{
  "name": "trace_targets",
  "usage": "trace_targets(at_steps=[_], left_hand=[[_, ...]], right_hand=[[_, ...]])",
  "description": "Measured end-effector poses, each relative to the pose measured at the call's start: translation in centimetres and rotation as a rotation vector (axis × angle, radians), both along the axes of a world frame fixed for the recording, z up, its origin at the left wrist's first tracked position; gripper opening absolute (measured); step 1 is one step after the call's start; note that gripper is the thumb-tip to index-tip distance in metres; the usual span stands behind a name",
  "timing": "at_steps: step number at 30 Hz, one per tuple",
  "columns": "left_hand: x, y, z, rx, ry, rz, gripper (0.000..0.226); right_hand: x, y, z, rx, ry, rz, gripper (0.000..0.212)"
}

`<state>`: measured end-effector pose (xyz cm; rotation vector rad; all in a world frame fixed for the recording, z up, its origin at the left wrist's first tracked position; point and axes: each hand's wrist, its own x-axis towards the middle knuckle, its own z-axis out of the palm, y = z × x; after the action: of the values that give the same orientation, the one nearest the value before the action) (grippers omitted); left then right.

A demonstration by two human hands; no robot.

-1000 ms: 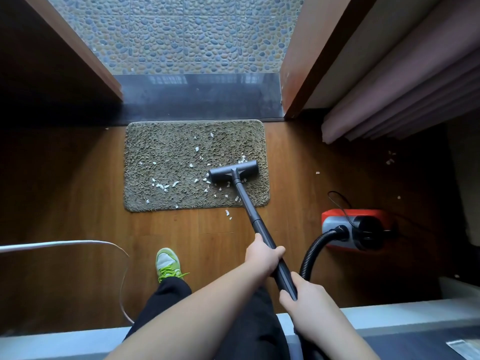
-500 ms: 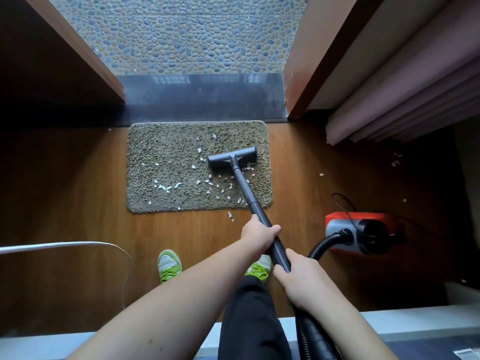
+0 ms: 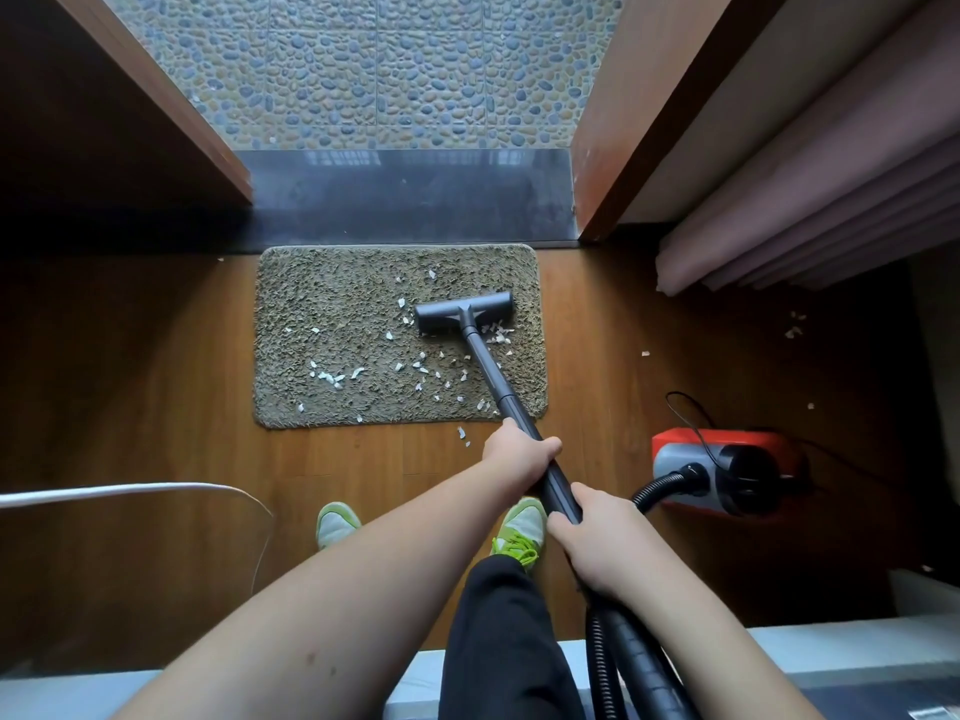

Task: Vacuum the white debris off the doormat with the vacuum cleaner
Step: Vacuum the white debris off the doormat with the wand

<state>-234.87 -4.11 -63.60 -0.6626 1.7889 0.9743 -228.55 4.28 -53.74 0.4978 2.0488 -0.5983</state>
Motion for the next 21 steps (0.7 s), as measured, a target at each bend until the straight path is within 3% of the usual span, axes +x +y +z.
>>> trace_targets(at_steps=[14, 21], left_hand=[[4.0, 0.2, 0.6, 0.012, -0.037, -0.02, 0.065], [5.1, 0.3, 1.1, 0.016, -0.049, -0.026, 0.066]], right_hand=[[3.9, 0.4, 1.9, 0.008, -0.058, -0.017, 0.018], [4.7, 0.1, 2.7, -0.003, -0.11, -0.07, 0.037]])
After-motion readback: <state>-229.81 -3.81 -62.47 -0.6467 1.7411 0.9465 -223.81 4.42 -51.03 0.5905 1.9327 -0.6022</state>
